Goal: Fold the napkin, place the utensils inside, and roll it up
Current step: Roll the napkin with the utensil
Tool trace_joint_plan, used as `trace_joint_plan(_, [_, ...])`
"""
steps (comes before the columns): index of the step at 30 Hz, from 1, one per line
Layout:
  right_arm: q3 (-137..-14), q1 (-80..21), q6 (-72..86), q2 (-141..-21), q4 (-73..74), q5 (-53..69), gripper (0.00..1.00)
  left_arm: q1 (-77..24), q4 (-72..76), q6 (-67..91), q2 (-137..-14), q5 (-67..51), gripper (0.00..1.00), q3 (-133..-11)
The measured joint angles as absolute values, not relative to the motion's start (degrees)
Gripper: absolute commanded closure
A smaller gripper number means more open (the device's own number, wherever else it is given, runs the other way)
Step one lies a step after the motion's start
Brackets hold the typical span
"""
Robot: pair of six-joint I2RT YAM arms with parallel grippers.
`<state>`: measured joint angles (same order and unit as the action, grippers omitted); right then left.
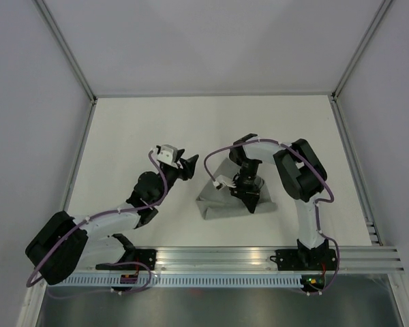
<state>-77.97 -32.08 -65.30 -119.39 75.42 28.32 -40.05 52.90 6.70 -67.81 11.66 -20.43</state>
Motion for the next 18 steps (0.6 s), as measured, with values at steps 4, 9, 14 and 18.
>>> trace_joint_plan(4, [-82.15,-32.08,-63.72,-123.92,79.46,29.26,0.88,-45.52,53.91,-0.36,-65.32,12.21,0.37,-20.69])
trace_joint_plan(9, [-85.36,-31.18,-61.84,-127.5,82.54,30.09,0.88,-51.44,50.63,-11.66,-65.78,17.37,0.36,-23.18])
trace_joint_plan(14, [-88.29,-31.22,-60.2,-130.5,85.3,29.89,0.88,-58.63,46.96,-19.53,-67.85,18.24,0.35,-25.43])
trace_joint_plan(18, [-89.73,-31.83,-59.68,-131.83,86.67,29.21,0.88,-64.93,46.61,-24.47,-69.52,19.97,0.33,-25.8])
